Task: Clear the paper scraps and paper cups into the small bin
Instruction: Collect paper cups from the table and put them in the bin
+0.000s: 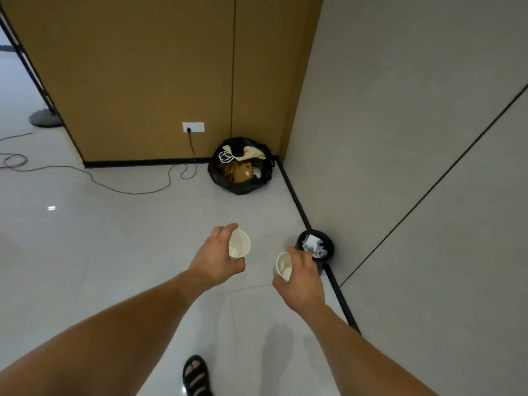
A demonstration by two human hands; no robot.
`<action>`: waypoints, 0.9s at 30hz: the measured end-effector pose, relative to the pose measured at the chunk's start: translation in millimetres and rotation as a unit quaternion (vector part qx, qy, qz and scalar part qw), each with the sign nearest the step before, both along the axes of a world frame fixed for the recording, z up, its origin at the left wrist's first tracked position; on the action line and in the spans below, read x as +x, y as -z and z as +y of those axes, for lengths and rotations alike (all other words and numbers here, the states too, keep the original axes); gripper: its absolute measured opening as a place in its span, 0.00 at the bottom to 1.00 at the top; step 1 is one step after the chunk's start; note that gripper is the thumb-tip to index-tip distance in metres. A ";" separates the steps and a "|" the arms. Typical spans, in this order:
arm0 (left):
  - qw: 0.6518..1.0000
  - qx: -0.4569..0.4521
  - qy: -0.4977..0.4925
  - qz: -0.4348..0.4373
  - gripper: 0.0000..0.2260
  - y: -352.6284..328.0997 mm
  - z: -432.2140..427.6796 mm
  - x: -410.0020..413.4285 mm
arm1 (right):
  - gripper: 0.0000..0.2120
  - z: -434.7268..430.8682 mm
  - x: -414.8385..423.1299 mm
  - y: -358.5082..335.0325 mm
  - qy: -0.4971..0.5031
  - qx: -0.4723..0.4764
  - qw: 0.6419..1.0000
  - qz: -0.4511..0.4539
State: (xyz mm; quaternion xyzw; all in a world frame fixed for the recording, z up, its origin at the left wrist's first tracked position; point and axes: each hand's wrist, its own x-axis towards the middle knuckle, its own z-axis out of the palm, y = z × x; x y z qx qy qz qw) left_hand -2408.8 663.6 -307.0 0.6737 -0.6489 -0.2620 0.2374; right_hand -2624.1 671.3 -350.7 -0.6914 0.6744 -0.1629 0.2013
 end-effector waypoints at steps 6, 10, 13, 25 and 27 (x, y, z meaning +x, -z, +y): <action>0.996 0.018 0.076 0.034 0.39 25.5 -127.7 -52.1 | 0.36 -82.7 -44.0 16.3 0.088 0.029 0.995 0.023; 0.991 0.022 0.124 0.043 0.38 38.4 -200.3 -81.5 | 0.35 -123.4 -68.5 22.4 0.138 0.021 0.990 0.029; 0.988 0.042 0.145 0.043 0.37 51.1 -241.3 -106.8 | 0.35 -148.8 -92.2 31.2 0.166 0.029 0.985 0.026; 0.979 0.095 0.177 0.039 0.36 147.8 -396.0 -251.2 | 0.37 -311.0 -220.3 127.3 0.175 0.101 0.979 0.005; 0.980 0.116 0.161 0.033 0.36 175.8 -422.5 -271.5 | 0.36 -343.9 -241.9 153.7 0.155 0.112 0.982 0.001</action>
